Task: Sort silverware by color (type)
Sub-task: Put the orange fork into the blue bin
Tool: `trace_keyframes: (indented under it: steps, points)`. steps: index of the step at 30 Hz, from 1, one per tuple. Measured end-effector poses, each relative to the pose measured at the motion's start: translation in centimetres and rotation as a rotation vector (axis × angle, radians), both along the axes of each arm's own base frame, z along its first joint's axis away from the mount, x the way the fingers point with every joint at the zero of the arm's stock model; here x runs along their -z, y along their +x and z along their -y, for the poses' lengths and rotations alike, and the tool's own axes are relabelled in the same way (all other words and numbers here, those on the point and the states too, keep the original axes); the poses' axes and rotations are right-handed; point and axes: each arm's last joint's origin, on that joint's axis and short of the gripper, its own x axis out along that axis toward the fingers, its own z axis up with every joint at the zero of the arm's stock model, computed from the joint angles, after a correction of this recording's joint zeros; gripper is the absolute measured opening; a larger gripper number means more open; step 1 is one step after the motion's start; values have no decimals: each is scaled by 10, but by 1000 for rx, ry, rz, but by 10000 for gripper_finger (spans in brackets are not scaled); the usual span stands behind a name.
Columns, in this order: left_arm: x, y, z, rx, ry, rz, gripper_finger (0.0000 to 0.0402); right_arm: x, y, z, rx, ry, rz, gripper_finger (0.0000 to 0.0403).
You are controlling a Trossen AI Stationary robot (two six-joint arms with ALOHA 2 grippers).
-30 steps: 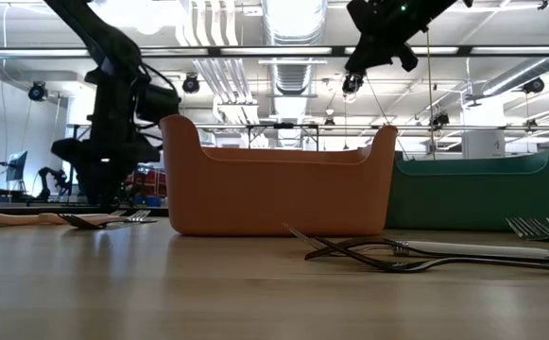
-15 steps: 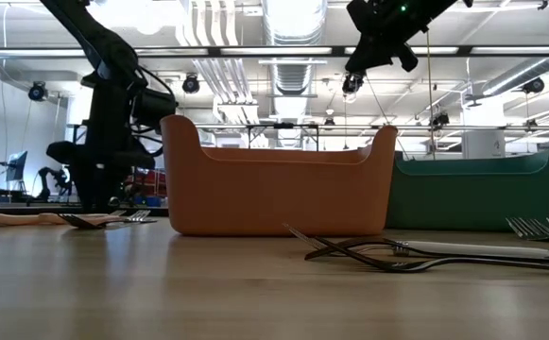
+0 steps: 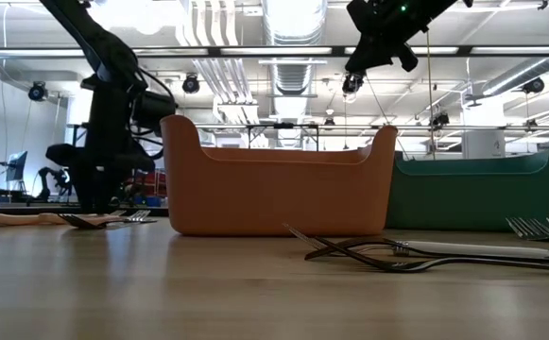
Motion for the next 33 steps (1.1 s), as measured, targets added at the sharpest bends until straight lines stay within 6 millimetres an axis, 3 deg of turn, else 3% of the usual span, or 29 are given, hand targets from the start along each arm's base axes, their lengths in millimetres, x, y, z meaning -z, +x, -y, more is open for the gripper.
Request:
trace_keyframes:
  steps: [18, 28, 33]
  points:
    - [14, 5, -3, -1, -32, -39, 116, 0, 0, 0, 0, 0, -2, 36]
    - [15, 6, -4, -2, -23, -30, 34, 0, 0, 0, -3, -4, -6, 36]
    - [14, 5, -4, -7, -17, -29, 31, 0, 0, 0, -4, -6, -8, 36]
